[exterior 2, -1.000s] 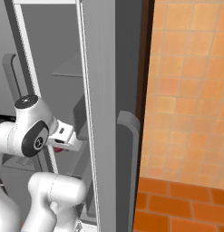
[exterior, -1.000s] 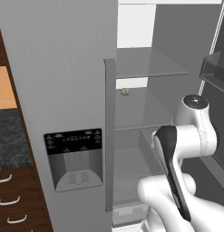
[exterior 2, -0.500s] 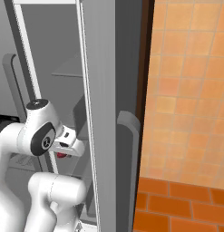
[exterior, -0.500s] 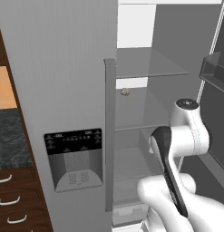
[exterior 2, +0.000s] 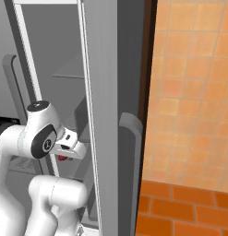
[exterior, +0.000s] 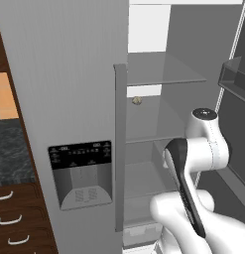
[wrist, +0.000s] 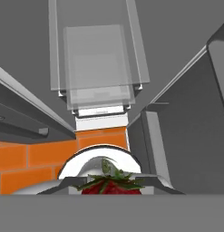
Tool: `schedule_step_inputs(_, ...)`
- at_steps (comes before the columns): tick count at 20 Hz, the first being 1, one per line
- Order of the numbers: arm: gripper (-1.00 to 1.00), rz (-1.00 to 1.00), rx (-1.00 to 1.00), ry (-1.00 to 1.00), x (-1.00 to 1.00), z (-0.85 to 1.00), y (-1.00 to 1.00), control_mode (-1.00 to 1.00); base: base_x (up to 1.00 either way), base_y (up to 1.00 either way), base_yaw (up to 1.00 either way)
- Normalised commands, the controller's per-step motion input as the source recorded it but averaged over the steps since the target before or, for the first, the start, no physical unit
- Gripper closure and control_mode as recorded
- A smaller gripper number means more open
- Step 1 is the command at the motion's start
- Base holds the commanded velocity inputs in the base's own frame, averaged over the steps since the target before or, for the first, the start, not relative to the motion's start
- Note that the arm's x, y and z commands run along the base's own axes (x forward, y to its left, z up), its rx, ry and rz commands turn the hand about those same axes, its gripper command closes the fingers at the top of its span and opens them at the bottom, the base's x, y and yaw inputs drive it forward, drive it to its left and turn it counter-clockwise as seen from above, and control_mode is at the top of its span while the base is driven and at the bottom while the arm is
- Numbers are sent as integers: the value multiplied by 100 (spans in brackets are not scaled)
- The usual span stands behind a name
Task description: Take the strawberry from the fridge and place it on top of the pancake, located on the dining counter.
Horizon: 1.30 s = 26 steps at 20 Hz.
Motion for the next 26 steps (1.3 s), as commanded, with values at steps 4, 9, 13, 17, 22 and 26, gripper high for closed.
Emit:
schedule_step_inputs(4, 100, 0, 0, 0, 0, 0, 0, 100, -63, 0, 0)
schedule_step_inputs(9, 100, 0, 0, 0, 0, 0, 0, 100, -88, 0, 0)
schedule_step_inputs(13, 100, 0, 0, 0, 0, 0, 0, 100, -98, 0, 17)
schedule_step_inputs(17, 100, 0, 0, 0, 0, 0, 0, 100, -100, 0, 41)
schedule_step_inputs(22, 100, 0, 0, 0, 0, 0, 0, 100, -63, -3, 59)
schedule_step_inputs(26, 100, 0, 0, 0, 0, 0, 0, 100, -31, 0, 68)
